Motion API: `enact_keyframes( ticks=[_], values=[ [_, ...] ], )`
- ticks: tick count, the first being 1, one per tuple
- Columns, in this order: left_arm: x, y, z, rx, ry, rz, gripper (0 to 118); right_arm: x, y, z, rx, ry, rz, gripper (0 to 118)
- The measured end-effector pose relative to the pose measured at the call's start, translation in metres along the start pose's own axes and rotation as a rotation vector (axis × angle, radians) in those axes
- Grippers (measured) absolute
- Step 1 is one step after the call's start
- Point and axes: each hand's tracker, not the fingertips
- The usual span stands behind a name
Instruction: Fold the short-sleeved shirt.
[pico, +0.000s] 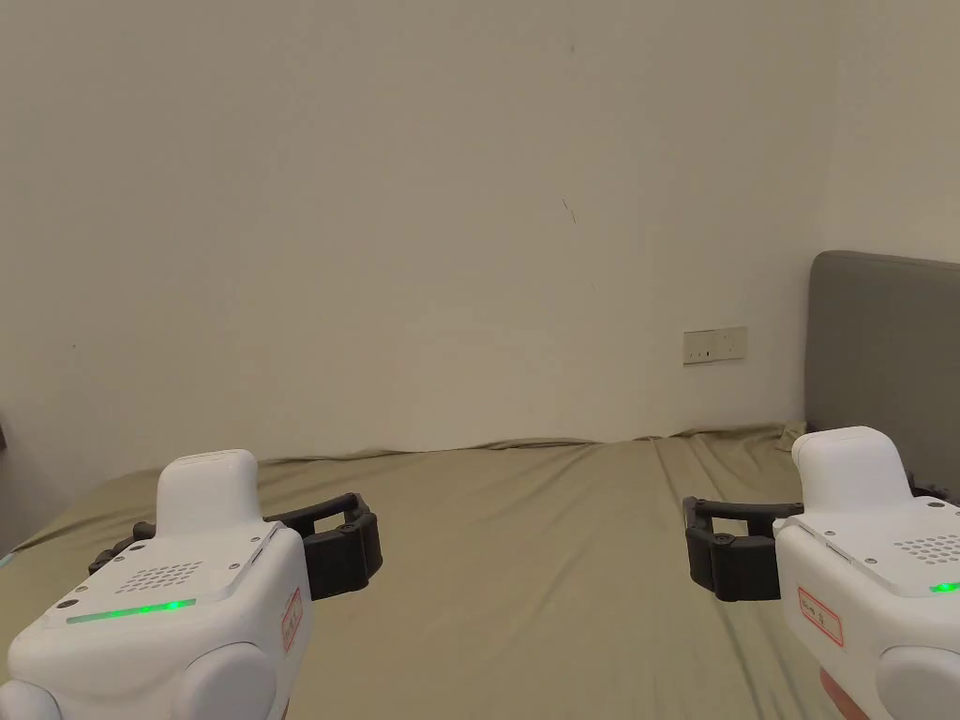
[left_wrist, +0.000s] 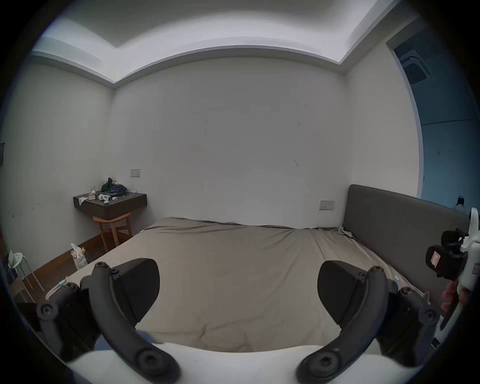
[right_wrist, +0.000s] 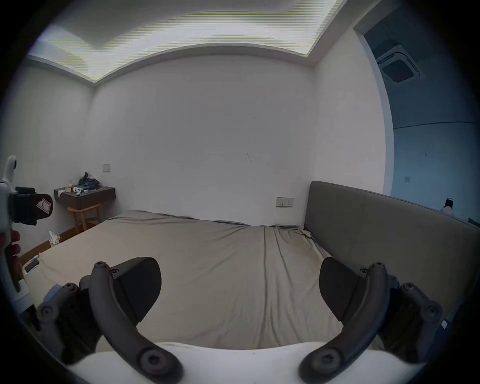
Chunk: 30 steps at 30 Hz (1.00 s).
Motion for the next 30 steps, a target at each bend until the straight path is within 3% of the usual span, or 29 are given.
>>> enact_keyframes(
  ticks=[19, 30],
  values=[
    [0.0060, -0.0006, 0.0066, -0.006, -0.026, -0.019, 118, -0.0049, 0.0011, 0.0052, 0.011, 0.010, 0.018, 118],
    [0.0027, -0.0011, 0.0082, -0.008, -0.030, -0.005, 118, -0.0003, 0.0047, 0.0081, 0.023, 0.061, -0.062, 118]
  ],
)
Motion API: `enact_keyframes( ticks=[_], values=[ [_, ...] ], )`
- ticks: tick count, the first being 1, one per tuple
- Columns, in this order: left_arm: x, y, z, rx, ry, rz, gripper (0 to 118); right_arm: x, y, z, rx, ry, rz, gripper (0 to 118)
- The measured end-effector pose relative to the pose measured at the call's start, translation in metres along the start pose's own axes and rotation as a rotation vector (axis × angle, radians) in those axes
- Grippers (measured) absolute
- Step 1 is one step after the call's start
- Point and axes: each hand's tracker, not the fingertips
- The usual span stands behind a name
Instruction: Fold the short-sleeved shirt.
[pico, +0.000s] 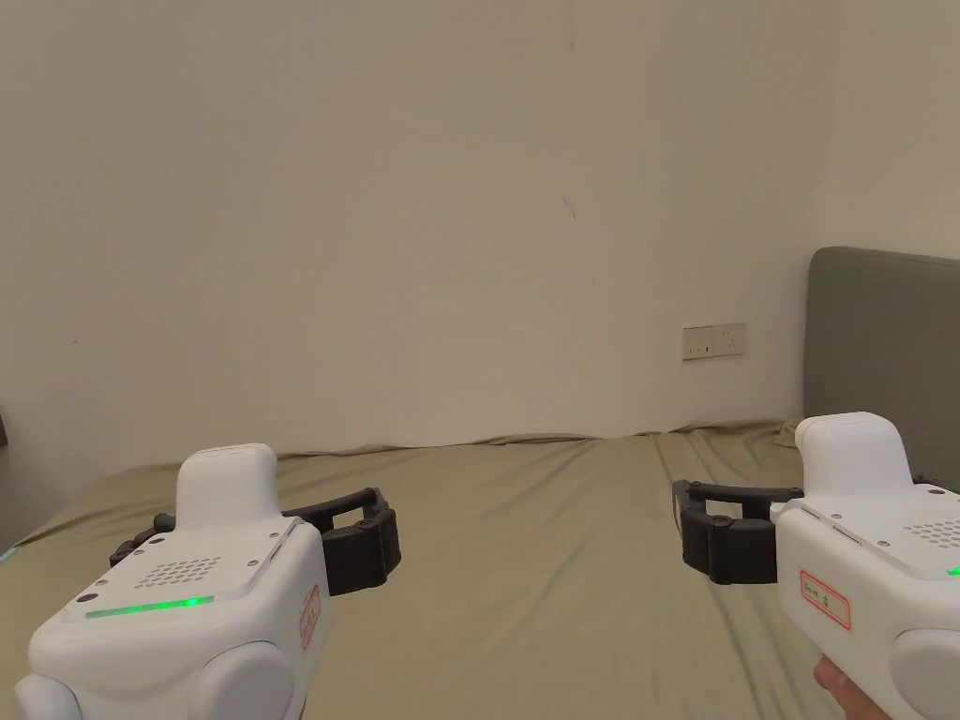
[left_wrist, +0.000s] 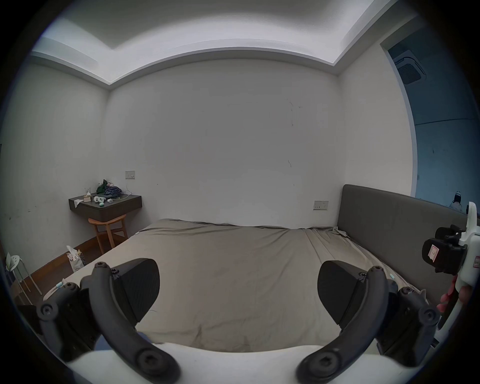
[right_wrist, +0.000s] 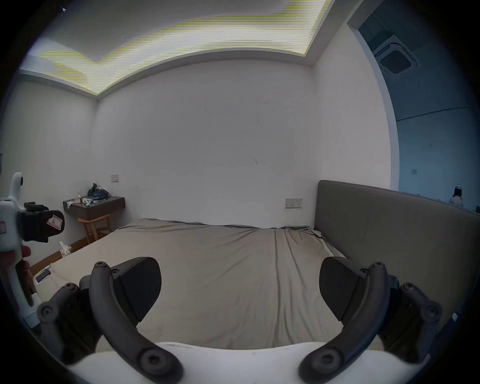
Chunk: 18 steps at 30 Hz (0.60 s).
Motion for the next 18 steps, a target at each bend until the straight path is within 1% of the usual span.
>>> enact_keyframes(
  ticks=[4, 11, 18],
  values=[
    [0.0000, 0.0011, 0.0019, 0.002, -0.001, 0.002, 118, -0.0011, -0.0002, -0.0003, 0.000, 0.022, -0.008, 118],
    [0.0002, 0.0035, 0.0040, 0.011, 0.006, -0.009, 118, -0.0061, -0.0009, -0.0011, 0.001, 0.000, 0.023, 118],
    [0.0018, 0.0016, 0.0033, 0.010, 0.031, -0.027, 118, -0.0059, -0.0018, -0.0026, -0.008, -0.007, 0.026, 118]
  ],
)
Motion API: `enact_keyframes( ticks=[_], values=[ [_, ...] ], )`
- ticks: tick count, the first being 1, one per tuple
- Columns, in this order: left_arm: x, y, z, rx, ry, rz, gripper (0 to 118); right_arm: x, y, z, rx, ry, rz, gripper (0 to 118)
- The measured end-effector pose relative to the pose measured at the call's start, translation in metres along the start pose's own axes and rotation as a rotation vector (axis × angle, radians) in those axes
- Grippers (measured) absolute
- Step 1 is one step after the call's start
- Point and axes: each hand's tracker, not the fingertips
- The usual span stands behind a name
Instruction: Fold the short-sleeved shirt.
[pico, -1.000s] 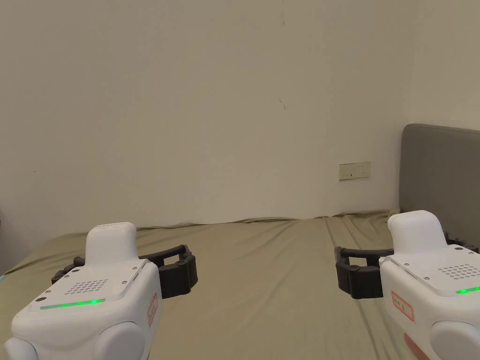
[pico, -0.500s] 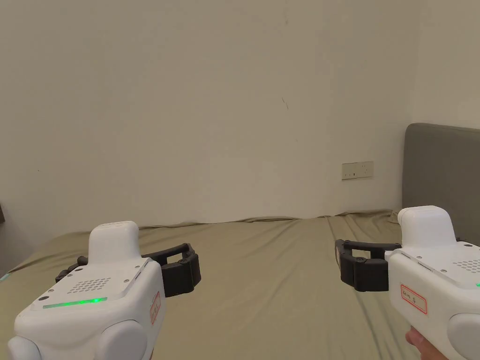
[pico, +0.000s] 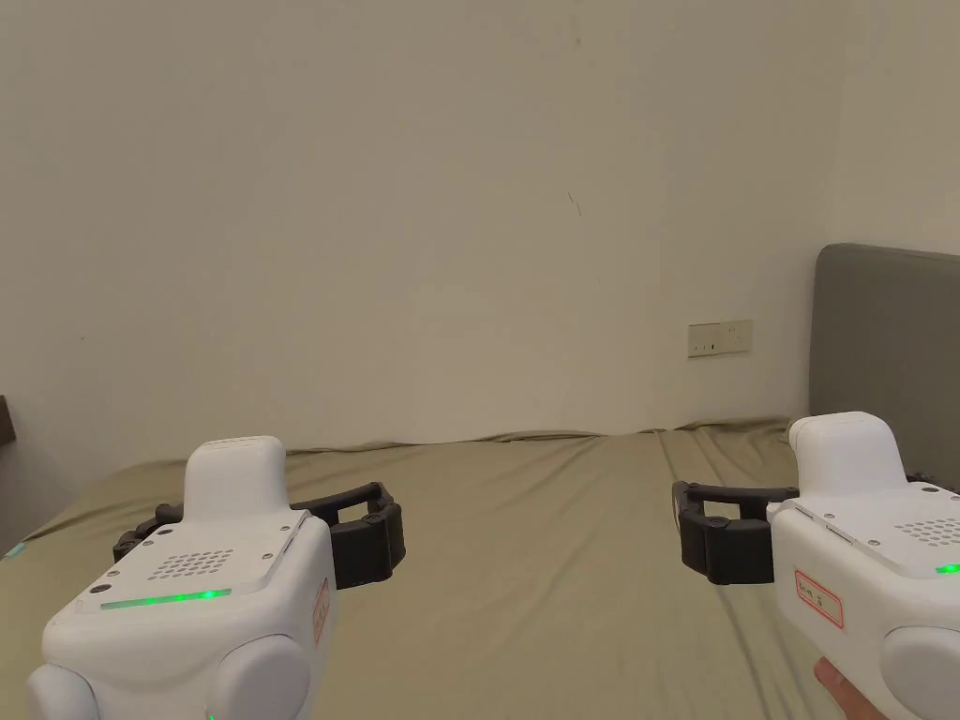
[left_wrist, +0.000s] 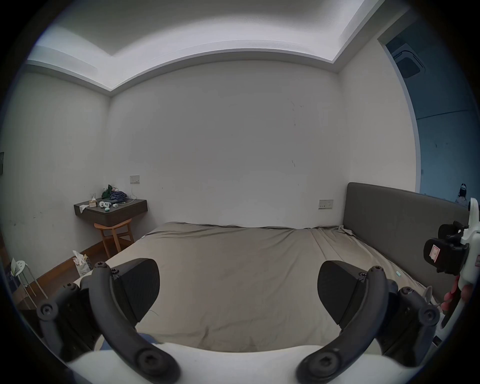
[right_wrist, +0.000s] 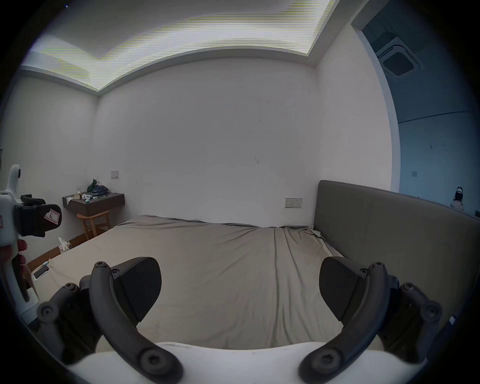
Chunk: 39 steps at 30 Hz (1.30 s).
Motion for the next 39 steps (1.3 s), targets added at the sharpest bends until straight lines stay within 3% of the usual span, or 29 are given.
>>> enact_keyframes(
  ticks=[28, 35, 39],
  values=[
    [0.001, 0.001, 0.001, -0.017, -0.015, -0.001, 118, -0.002, 0.007, 0.003, 0.011, 0.025, -0.025, 118],
    [0.001, 0.002, 0.001, -0.018, -0.007, -0.011, 118, -0.007, 0.008, -0.001, -0.034, -0.038, -0.010, 118],
    [0.000, 0.003, 0.001, -0.019, -0.004, -0.014, 118, -0.005, 0.010, 0.001, -0.036, -0.022, -0.052, 118]
  ],
)
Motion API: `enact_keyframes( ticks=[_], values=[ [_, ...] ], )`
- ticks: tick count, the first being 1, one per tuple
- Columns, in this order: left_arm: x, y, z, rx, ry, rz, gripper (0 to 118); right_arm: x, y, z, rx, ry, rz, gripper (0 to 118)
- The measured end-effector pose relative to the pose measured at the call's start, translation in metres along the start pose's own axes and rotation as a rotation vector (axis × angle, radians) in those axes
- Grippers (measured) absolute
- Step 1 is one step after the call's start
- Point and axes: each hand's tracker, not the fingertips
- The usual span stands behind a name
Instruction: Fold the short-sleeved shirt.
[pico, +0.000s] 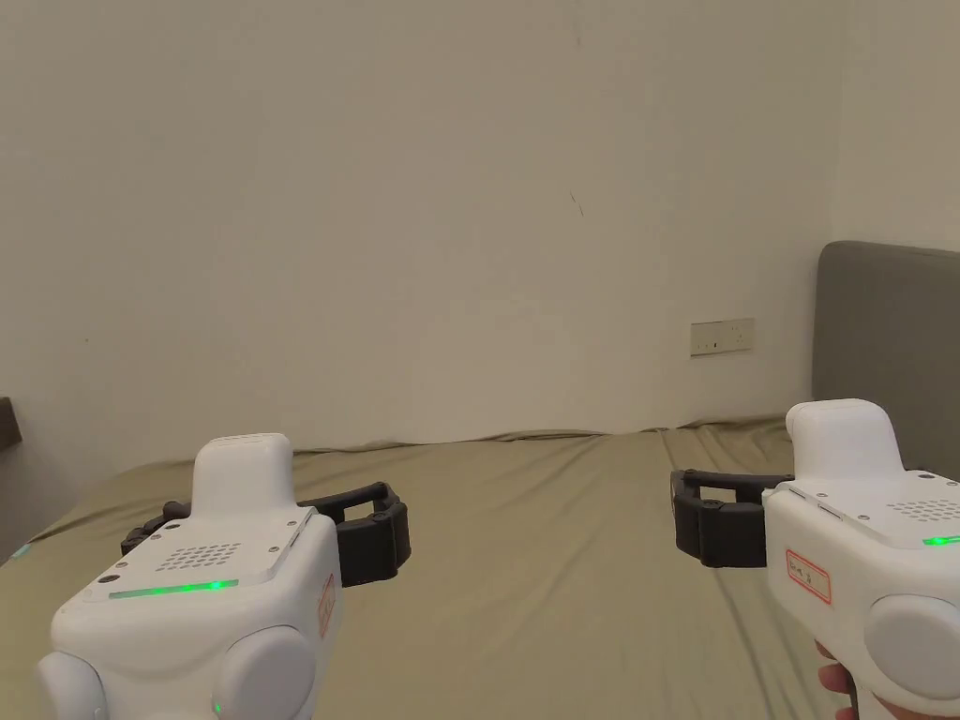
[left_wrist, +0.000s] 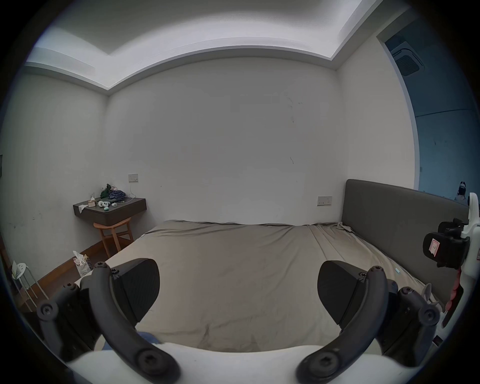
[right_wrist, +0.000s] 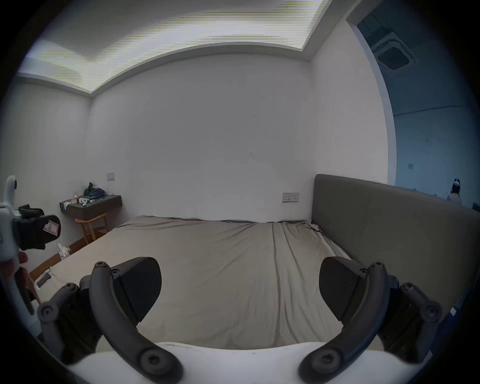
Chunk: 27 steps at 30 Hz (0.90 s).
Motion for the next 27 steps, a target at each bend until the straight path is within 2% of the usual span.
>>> enact_keyframes(
  ticks=[10, 16, 17, 19, 27],
  values=[
    [-0.002, 0.002, 0.001, -0.001, 0.014, -0.003, 118, 0.002, 0.004, -0.003, -0.031, -0.011, -0.052, 118],
    [-0.002, 0.002, 0.001, -0.004, 0.008, 0.002, 118, -0.005, 0.002, -0.003, -0.024, -0.008, -0.032, 118],
    [-0.002, 0.001, 0.001, -0.005, 0.007, 0.002, 118, -0.008, 0.002, -0.003, -0.018, -0.028, -0.014, 118],
    [-0.002, 0.001, 0.000, -0.009, 0.009, 0.002, 118, -0.015, 0.002, -0.004, -0.009, -0.086, 0.077, 118],
    [-0.006, -0.001, 0.000, -0.029, 0.024, 0.017, 118, -0.019, 0.001, 0.000, 0.004, -0.081, 0.044, 118]
  ],
)
